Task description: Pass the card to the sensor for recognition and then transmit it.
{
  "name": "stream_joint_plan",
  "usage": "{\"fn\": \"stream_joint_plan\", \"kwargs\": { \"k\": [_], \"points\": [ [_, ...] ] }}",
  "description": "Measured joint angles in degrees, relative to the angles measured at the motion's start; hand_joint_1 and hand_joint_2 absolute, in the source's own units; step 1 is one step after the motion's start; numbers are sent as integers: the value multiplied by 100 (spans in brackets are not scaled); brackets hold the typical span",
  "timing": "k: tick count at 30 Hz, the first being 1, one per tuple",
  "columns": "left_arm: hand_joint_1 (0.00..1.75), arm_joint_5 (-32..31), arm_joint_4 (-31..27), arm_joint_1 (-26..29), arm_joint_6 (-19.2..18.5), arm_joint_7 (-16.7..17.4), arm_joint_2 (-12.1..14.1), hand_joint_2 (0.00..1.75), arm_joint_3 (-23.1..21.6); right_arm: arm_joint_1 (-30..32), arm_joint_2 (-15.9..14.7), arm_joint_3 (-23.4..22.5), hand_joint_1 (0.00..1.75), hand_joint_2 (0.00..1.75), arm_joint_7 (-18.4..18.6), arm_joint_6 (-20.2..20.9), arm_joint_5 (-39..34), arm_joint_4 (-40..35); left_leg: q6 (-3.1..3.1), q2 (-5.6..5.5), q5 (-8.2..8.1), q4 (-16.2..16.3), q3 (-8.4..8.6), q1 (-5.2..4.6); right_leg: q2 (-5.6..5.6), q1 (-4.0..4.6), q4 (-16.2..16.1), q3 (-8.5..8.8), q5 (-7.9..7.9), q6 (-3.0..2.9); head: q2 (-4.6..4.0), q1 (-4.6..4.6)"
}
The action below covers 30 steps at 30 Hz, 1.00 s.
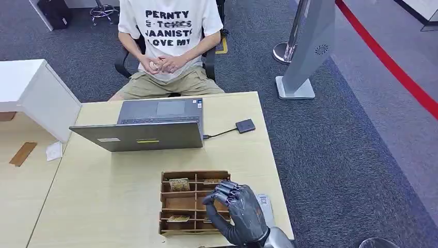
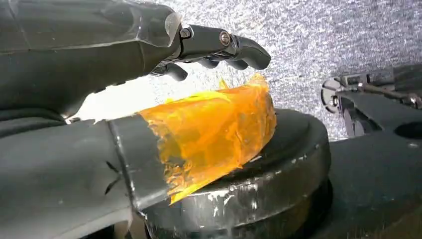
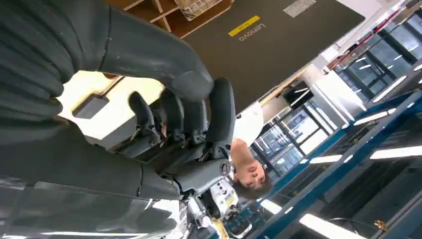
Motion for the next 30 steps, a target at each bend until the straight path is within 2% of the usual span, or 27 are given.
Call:
{"fn": "stream_joint_plan", "kwargs": {
  "k": [1,3,4,5,6,7,9,13,18,19,20,21,23,24,26,27,28,29,30],
  "points": [
    [0,0,0,1,-2,0,4,0,0,-34,-4,26,129,175,52,-7,46,35,0,0,0,0,0,0,0,0,0,0,0,0,0,0],
    [0,-4,0,0,-4,0,9,0,0,-104,-7,76,93,175,155,-24,203,120,0,0,0,0,0,0,0,0,0,0,0,0,0,0],
    [0,-4,0,0,-4,0,9,0,0,-133,-7,94,87,175,192,-33,251,162,0,0,0,0,0,0,0,0,0,0,0,0,0,0],
    [0,-7,0,1,-7,0,11,0,0,-163,-7,107,65,175,229,-44,303,207,0,0,0,0,0,0,0,0,0,0,0,0,0,-2],
    [0,-7,0,1,-7,0,11,0,0,-189,-7,114,51,175,275,-55,374,251,0,0,0,0,0,0,0,0,0,0,0,0,0,0],
    [0,-13,0,1,-7,0,11,0,0,-218,-7,122,51,175,317,-63,426,299,0,0,0,0,0,0,0,0,0,0,0,0,0,0],
    [0,-15,0,0,-9,0,11,0,0,-266,-7,140,70,175,393,-74,548,389,0,0,0,0,0,0,0,0,0,0,0,0,0,0],
    [0,-22,0,1,-13,0,11,0,-2,-359,-4,159,65,175,533,-107,701,566,0,0,0,0,0,0,0,0,0,0,0,0,0,0],
    [0,-20,0,1,-15,0,11,0,-2,-458,-4,199,73,175,638,-127,811,786,0,0,0,0,0,0,0,0,0,0,0,0,0,0],
    [0,-20,0,1,-15,0,11,0,-2,-470,-2,203,79,175,662,-133,833,817,0,-1,0,0,0,0,0,0,0,0,0,0,0,0],
    [0,-22,0,2,-15,2,11,0,-2,-490,-2,210,93,175,680,-138,857,850,0,0,0,0,0,0,0,0,0,0,0,0,0,0],
    [0,-22,0,2,-15,2,11,0,-2,-507,2,210,96,175,699,-140,883,887,0,0,0,0,0,0,0,0,0,0,0,0,0,0],
    [0,-22,0,1,-20,4,9,0,-2,-546,13,210,91,175,739,-140,940,942,0,0,0,0,0,0,0,0,0,1,0,0,0,0],
    [0,-24,0,2,-22,9,9,0,-2,-564,24,210,70,175,752,-140,968,966,0,0,0,0,0,0,0,0,0,0,0,0,0,0],
    [0,-31,0,2,-22,11,9,0,-2,-604,35,212,77,175,787,-140,1010,1019,0,0,0,0,0,0,0,0,1,1,0,0,0,0],
    [0,-37,0,2,-22,11,9,0,-4,-631,42,214,96,175,798,-140,1049,1047,0,0,0,0,0,0,0,0,1,1,0,0,0,0],
    [0,-42,0,2,-22,11,9,0,-4,-657,46,214,89,175,802,-140,1069,1067,0,0,0,0,0,0,0,0,1,0,0,0,0,0],
    [0,-50,0,2,-24,11,9,0,-7,-681,48,214,89,175,804,-138,1102,1084,0,0,0,0,0,0,0,0,1,1,0,0,0,0],
    [0,-55,0,2,-24,11,9,0,-9,-710,48,216,79,175,813,-135,1119,1104,0,0,0,0,0,0,0,0,1,1,0,0,0,0]
  ]
}}
